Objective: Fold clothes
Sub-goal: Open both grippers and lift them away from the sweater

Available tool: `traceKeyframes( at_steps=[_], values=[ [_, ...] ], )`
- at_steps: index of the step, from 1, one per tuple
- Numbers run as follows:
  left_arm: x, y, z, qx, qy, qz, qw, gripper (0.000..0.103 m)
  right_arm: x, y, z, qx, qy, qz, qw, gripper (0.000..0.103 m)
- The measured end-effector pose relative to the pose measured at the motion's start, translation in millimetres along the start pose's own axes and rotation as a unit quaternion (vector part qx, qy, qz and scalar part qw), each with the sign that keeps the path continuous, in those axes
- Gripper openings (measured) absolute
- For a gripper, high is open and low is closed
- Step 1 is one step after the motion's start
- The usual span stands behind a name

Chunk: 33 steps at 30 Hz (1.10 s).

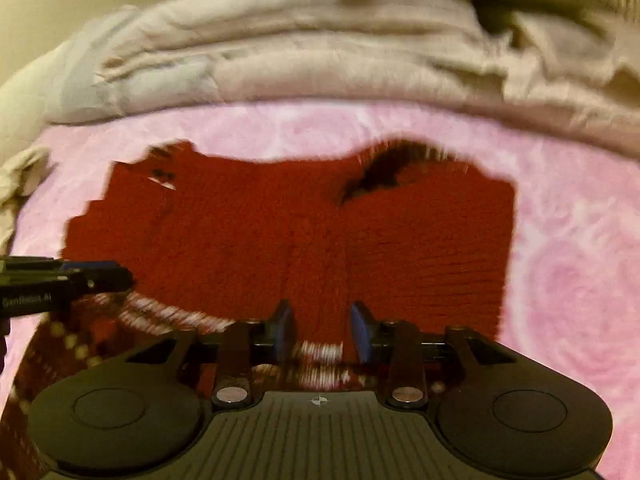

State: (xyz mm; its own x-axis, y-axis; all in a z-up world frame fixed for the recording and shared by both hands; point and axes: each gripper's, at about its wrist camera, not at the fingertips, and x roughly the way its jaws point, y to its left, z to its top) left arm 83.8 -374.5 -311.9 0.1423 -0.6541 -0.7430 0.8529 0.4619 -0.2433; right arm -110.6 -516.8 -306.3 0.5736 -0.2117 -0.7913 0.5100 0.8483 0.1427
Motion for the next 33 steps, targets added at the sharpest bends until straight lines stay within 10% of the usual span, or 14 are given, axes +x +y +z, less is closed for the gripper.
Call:
traceKeyframes(
  at_steps=[8,11,19,23,33],
  values=[
    [-38.3,-2.1,-74.9,-0.016,0.084,0.047,0.9953,0.019,-33.2,21.1,-95.3,0.040,0.087,-0.058,0.994,0.036],
    [-72.5,4.5,-109.4,-0.026,0.107,0.039,0.9931,0.024,-66.3,34.1,-136.0,0.072,0.103,-0.080,0.989,0.073],
    [-160.3,21.9,-186.0,0.044,0.226,0.025,0.9728,0.025,-144.4,81.7,-229.8,0.160,0.224,-0.145,0.950,0.073],
    [-205.4,29.5,-161.5,0.051,0.247,0.030,0.9672,0.028,-188.0,110.2,-210.2,0.205,0.203,-0.159,0.944,0.073],
    [-315.4,6.2,-28.9,0.041,0.113,0.070,0.9903,0.040,-277.1,155.3,-67.2,0.210,0.041,-0.122,0.969,0.093]
  ],
)
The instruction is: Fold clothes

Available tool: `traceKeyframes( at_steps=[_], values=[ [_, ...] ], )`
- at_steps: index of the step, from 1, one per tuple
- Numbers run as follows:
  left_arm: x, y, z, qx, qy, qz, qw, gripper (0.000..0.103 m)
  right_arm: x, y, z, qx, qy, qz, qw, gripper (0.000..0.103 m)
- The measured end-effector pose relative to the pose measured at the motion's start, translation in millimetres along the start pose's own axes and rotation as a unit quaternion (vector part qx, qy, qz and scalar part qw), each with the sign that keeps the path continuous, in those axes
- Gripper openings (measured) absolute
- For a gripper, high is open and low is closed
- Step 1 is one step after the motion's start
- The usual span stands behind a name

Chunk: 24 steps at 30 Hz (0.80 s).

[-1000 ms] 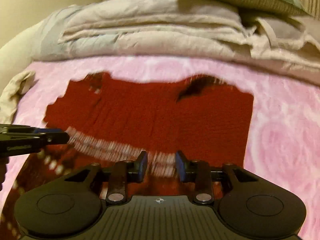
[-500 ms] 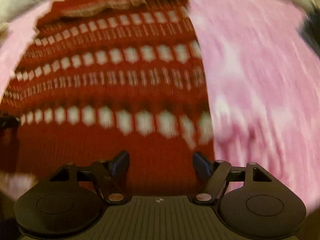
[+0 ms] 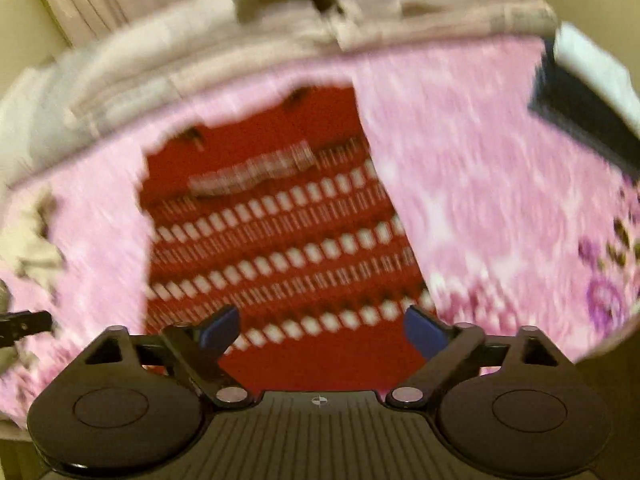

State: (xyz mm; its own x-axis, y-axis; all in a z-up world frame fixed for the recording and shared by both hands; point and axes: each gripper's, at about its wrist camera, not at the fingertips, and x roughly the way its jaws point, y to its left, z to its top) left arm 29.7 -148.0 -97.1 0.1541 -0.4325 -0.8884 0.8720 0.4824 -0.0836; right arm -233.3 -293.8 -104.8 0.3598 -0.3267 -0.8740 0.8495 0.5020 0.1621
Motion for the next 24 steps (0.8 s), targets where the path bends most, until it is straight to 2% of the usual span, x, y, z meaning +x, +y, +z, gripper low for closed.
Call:
traceKeyframes(
  at_steps=[4,8,14,19,24],
  values=[
    [-43.2,-14.1,5.7,0.007,-0.030,0.011,0.9995,0.047,-33.4,13.1,22.3,-0.021,-0.032,0.024,0.999,0.095],
    [-60.0,-29.9,-7.1,-0.008,-0.032,0.028,0.9991,0.048,-51.3,11.2,26.4,-0.052,-0.029,0.044,0.997,0.102],
    [-62.4,-69.2,-34.5,-0.051,-0.019,0.053,0.9971,0.048,-62.5,-12.5,12.9,-0.101,0.000,0.046,0.994,0.102],
    [-69.3,-114.1,-50.5,-0.040,-0.028,0.073,0.9961,0.048,-74.0,-42.6,0.4,-0.129,0.003,0.039,0.991,0.102],
    [-75.5,-140.9,-67.5,-0.052,-0.031,0.086,0.9945,0.048,-79.5,-60.9,-12.3,-0.161,0.016,0.045,0.986,0.102]
  ],
)
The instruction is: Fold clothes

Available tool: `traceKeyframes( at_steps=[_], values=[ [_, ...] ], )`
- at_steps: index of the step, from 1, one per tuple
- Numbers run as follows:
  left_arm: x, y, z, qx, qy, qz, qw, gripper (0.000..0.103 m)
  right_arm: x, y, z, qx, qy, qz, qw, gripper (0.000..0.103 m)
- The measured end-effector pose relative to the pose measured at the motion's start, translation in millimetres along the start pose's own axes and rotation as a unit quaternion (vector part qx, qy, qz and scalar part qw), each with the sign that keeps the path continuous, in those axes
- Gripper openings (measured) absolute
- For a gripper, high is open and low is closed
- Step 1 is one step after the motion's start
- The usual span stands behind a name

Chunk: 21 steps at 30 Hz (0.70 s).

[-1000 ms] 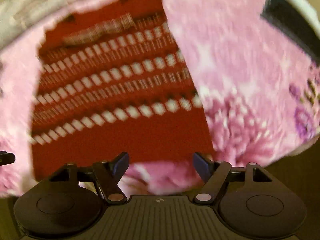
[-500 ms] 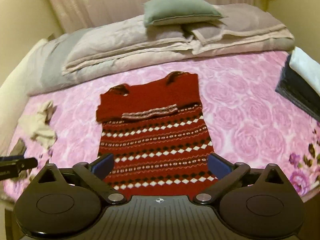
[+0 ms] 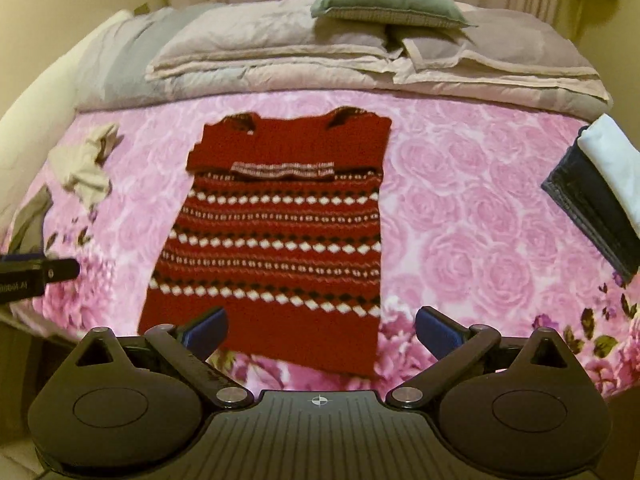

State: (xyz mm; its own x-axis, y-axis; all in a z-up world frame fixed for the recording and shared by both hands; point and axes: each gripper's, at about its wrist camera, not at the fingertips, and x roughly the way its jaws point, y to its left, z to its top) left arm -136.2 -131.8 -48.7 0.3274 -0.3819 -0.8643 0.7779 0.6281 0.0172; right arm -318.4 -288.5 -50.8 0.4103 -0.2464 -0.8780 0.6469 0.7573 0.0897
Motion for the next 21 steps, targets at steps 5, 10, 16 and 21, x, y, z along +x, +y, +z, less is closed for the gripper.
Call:
traceKeyframes(
  at_steps=[5,10,16,21],
  values=[
    [-10.6,-12.2,-17.9,-0.005,0.006,0.018,0.9998,0.048,-4.4,-8.2,-18.1,-0.017,0.011,0.005,1.000,0.102],
    [-18.6,-15.2,-33.7,0.000,0.017,0.035,0.9992,0.048,-6.4,-5.4,-28.9,-0.023,0.020,0.017,0.999,0.102],
    [-25.3,-9.2,-45.4,0.004,0.027,0.050,0.9984,0.049,-4.6,4.5,-36.5,-0.028,0.032,0.032,0.999,0.102],
    [-26.5,-4.5,-51.6,0.007,0.033,0.055,0.9979,0.049,-0.9,9.5,-42.7,-0.030,0.042,0.036,0.998,0.102]
  ],
)
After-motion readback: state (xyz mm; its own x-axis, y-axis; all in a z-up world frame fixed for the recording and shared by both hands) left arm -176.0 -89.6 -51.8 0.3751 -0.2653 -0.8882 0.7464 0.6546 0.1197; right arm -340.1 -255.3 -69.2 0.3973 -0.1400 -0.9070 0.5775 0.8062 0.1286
